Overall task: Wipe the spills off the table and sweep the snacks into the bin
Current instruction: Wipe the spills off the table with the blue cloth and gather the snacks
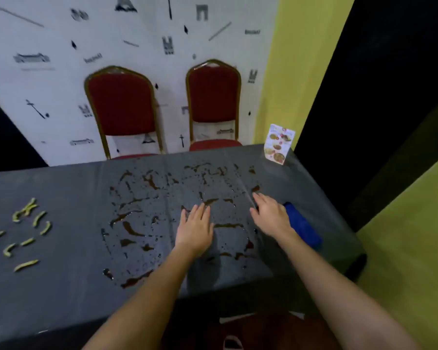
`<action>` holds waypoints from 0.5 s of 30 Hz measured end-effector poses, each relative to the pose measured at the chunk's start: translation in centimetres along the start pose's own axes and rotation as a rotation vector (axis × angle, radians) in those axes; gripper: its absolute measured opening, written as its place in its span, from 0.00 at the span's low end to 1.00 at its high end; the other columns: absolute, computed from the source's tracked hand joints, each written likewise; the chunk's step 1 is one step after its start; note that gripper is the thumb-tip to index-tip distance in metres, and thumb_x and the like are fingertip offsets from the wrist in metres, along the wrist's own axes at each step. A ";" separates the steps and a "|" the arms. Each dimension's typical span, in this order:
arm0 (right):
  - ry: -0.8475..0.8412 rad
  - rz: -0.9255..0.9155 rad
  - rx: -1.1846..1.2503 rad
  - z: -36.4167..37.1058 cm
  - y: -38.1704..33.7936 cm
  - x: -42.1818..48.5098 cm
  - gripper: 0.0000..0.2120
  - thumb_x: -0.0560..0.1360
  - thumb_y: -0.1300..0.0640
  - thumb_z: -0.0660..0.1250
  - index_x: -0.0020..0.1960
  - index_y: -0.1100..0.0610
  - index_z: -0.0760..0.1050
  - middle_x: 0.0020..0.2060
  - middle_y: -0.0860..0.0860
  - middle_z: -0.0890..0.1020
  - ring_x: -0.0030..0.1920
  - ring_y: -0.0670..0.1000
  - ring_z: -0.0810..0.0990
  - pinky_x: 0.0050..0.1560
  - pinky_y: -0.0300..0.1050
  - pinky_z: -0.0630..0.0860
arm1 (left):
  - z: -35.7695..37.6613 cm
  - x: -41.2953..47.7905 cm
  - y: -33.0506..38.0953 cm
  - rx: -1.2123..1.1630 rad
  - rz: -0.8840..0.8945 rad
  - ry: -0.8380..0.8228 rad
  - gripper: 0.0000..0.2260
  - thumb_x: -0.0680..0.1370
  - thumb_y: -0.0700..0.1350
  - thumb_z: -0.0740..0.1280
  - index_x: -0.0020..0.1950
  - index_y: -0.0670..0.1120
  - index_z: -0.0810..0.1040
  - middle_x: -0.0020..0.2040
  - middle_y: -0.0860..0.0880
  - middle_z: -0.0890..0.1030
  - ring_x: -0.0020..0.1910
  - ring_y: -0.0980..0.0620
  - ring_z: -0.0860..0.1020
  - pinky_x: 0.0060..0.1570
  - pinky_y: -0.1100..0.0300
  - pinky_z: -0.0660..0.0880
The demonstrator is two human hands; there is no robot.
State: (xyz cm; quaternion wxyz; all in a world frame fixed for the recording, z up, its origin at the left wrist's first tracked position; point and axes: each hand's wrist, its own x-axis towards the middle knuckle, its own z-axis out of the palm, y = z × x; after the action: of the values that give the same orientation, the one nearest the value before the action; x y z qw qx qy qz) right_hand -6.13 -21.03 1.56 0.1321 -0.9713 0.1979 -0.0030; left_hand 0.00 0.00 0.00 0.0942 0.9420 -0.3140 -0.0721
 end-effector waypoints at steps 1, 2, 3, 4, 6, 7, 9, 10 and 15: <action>-0.018 0.066 -0.022 0.2 1.4 -0.5 0.27 0.80 0.46 0.56 0.77 0.53 0.56 0.75 0.52 0.62 0.73 0.55 0.62 0.71 0.56 0.63 | 0.9 -0.5 0.2 0.009 -0.021 -0.039 0.25 0.82 0.53 0.45 0.77 0.46 0.47 0.78 0.48 0.48 0.76 0.49 0.45 0.73 0.47 0.40; -0.030 0.139 -0.054 0.5 2.9 -0.7 0.28 0.80 0.45 0.56 0.77 0.52 0.55 0.75 0.53 0.61 0.74 0.56 0.60 0.71 0.57 0.62 | 1.9 -0.9 0.5 -0.011 -0.026 -0.074 0.25 0.82 0.54 0.45 0.77 0.46 0.47 0.78 0.48 0.48 0.76 0.49 0.44 0.72 0.48 0.39; -0.050 0.212 -0.080 1.3 4.8 -0.9 0.30 0.79 0.44 0.56 0.77 0.52 0.54 0.76 0.53 0.59 0.75 0.56 0.58 0.71 0.59 0.61 | 3.4 -1.6 0.6 -0.006 -0.047 -0.099 0.25 0.82 0.54 0.45 0.77 0.47 0.46 0.78 0.48 0.46 0.76 0.49 0.43 0.72 0.48 0.38; -0.092 0.278 -0.104 2.1 6.7 -1.3 0.31 0.79 0.42 0.57 0.78 0.51 0.52 0.77 0.53 0.56 0.75 0.57 0.55 0.72 0.60 0.59 | 4.9 -2.5 0.5 0.018 -0.065 -0.121 0.26 0.82 0.56 0.44 0.77 0.48 0.45 0.78 0.48 0.44 0.76 0.49 0.41 0.70 0.48 0.36; -0.164 0.328 -0.120 3.0 8.8 -1.4 0.35 0.77 0.38 0.58 0.78 0.48 0.48 0.78 0.51 0.50 0.76 0.59 0.51 0.73 0.62 0.56 | 6.7 -3.6 0.4 0.037 -0.073 -0.128 0.30 0.78 0.62 0.36 0.77 0.49 0.43 0.77 0.48 0.41 0.75 0.49 0.37 0.69 0.48 0.34; -0.187 0.317 -0.131 3.3 9.4 -1.3 0.37 0.76 0.36 0.58 0.78 0.46 0.46 0.78 0.50 0.47 0.76 0.60 0.50 0.73 0.62 0.56 | 7.3 -3.7 0.2 0.037 -0.076 -0.116 0.35 0.74 0.65 0.30 0.77 0.49 0.43 0.77 0.48 0.40 0.74 0.49 0.36 0.69 0.48 0.34; -0.204 0.271 -0.149 3.5 10.3 -1.0 0.40 0.74 0.33 0.59 0.78 0.43 0.44 0.78 0.50 0.43 0.76 0.62 0.50 0.72 0.62 0.57 | 7.9 -3.4 0.1 0.052 -0.074 -0.096 0.42 0.68 0.66 0.22 0.77 0.50 0.43 0.77 0.48 0.40 0.72 0.50 0.35 0.69 0.48 0.34; -0.211 0.250 -0.166 3.7 10.7 -0.9 0.40 0.73 0.31 0.58 0.77 0.41 0.42 0.78 0.50 0.42 0.75 0.63 0.50 0.71 0.62 0.58 | 8.1 -3.2 0.3 0.064 -0.078 -0.089 0.40 0.69 0.66 0.24 0.77 0.50 0.43 0.77 0.48 0.40 0.72 0.50 0.34 0.69 0.48 0.34; -0.115 0.254 -0.243 4.9 11.0 -1.1 0.36 0.74 0.30 0.54 0.76 0.36 0.42 0.78 0.54 0.43 0.68 0.66 0.62 0.65 0.62 0.64 | 8.5 -2.2 0.7 0.054 -0.118 -0.122 0.28 0.80 0.61 0.40 0.77 0.50 0.44 0.78 0.47 0.41 0.76 0.48 0.40 0.70 0.47 0.37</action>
State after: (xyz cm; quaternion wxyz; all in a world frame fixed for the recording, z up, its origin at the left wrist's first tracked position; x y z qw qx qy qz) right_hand -11.07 -29.07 -5.95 0.0243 -0.9458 0.3101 0.0934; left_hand -3.78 -0.40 -7.94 0.0450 0.9549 -0.2648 -0.1265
